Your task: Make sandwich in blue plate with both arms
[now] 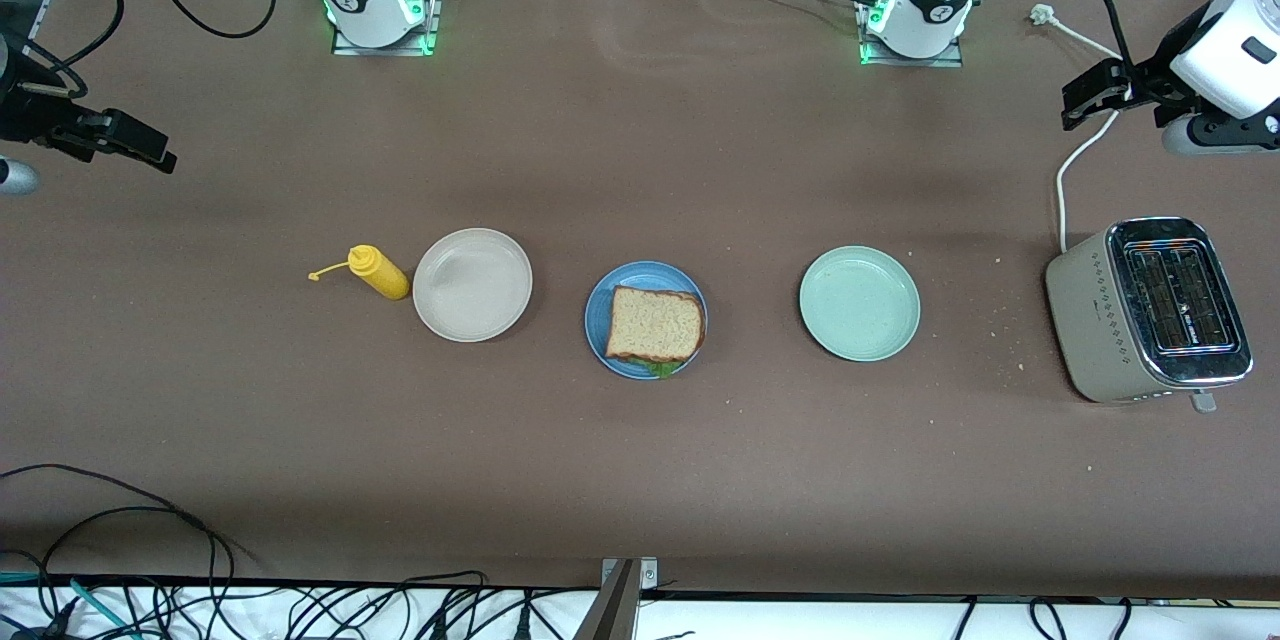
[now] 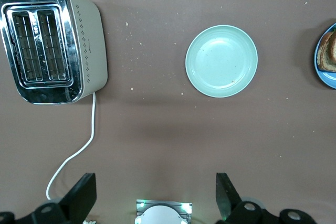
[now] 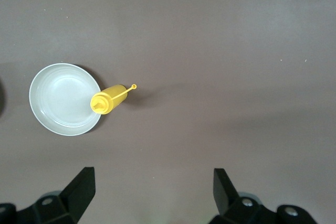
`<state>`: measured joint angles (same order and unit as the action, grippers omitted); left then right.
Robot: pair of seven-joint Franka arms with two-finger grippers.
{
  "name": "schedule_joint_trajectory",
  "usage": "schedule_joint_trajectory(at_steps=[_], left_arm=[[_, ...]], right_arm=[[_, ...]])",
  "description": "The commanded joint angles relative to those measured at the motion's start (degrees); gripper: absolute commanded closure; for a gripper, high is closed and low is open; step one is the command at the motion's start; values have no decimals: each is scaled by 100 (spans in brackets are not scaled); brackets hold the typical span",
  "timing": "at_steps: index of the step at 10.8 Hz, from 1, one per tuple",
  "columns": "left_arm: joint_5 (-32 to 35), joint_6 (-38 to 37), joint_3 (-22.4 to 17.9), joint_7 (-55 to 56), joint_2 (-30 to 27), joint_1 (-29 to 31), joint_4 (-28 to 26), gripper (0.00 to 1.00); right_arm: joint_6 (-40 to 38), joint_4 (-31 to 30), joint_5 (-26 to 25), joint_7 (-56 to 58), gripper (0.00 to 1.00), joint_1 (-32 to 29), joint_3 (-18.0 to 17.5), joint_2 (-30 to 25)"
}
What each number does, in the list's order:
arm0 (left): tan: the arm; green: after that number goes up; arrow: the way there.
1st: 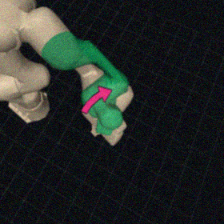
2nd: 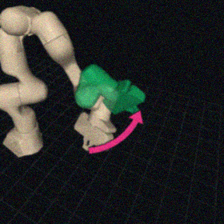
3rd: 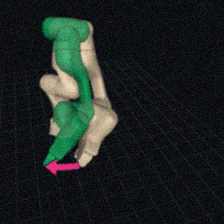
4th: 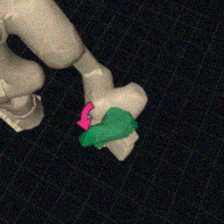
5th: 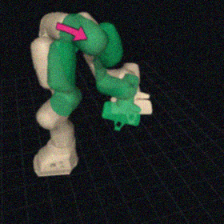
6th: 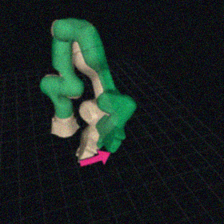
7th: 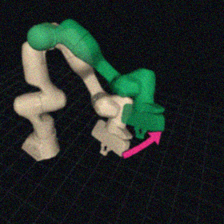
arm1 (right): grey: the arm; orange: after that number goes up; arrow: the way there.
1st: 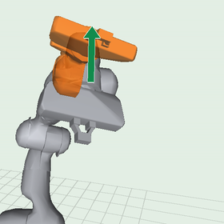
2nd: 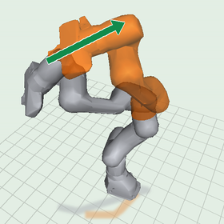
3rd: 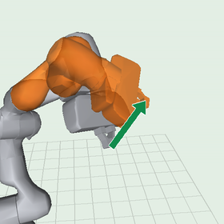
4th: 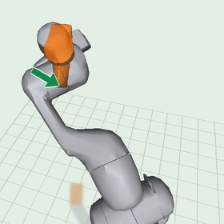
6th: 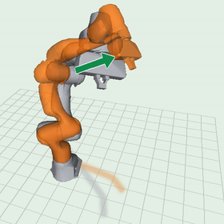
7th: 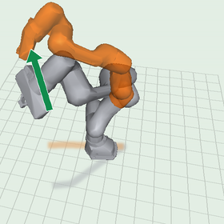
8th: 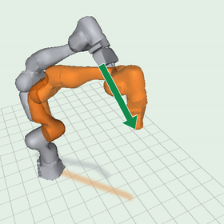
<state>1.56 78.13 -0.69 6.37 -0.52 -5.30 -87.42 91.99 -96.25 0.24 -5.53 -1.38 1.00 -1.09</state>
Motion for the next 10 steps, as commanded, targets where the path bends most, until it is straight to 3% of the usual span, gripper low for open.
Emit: schedule_joint_trajectory(at_steps=[1,5,10], left_arm=[[-103,-140,-1,57,96,12,199,0],[-278,-140,-28,39,157,380,155,0],[-279,-149,7,31,175,355,182,0]], right_arm=[[21,-95,99,70,0,-11,14,-102],[21,-95,99,79,0,-11,14,-102],[21,-95,99,79,0,-11,14,-102]])
